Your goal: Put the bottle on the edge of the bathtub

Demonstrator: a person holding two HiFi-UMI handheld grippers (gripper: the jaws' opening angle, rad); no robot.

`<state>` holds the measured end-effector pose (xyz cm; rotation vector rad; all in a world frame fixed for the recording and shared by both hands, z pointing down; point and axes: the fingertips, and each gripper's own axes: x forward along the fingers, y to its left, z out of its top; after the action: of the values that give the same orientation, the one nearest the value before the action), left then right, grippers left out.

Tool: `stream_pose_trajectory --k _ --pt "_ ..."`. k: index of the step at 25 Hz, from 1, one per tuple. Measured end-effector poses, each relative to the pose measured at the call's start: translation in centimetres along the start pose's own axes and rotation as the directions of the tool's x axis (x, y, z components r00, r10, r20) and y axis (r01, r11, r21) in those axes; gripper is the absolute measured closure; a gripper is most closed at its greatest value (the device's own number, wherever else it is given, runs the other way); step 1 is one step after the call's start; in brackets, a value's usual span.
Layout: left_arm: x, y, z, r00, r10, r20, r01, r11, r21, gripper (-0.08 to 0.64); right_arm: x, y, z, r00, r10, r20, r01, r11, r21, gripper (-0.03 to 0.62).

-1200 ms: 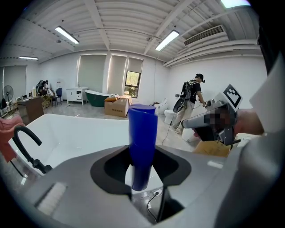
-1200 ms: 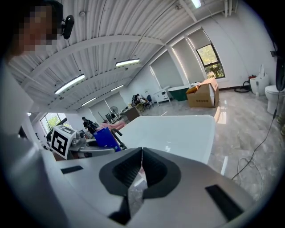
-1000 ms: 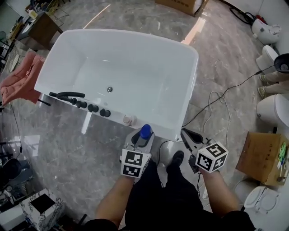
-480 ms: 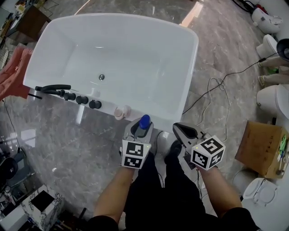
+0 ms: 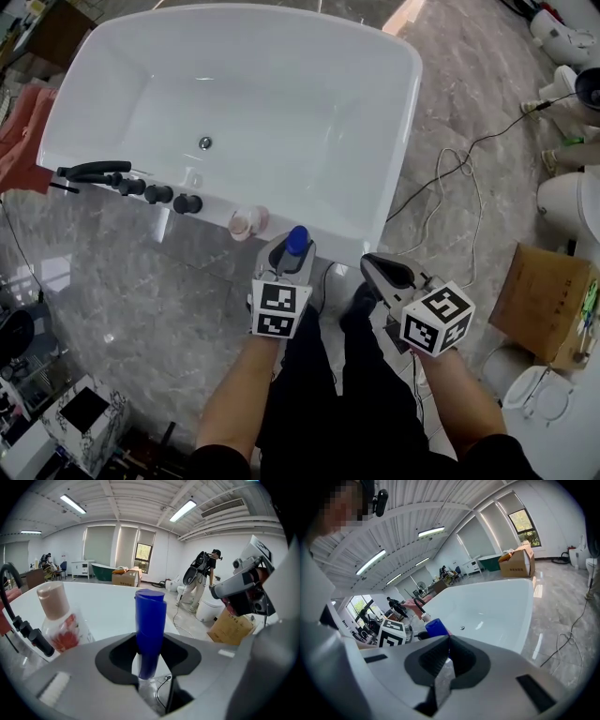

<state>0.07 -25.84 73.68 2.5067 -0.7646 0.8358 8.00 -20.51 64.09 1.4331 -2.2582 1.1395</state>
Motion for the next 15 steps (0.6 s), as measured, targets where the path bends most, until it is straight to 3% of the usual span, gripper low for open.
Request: stream_pose_trajectory --k 15 --pt "3.0 1.9 -1.0 0.998 0.048 0.036 -0.049 0.999 0.019 0.402 0.8 -0.8 -2.1 0.999 0.017 -0.038 -0.016 1.0 0.021 0.58"
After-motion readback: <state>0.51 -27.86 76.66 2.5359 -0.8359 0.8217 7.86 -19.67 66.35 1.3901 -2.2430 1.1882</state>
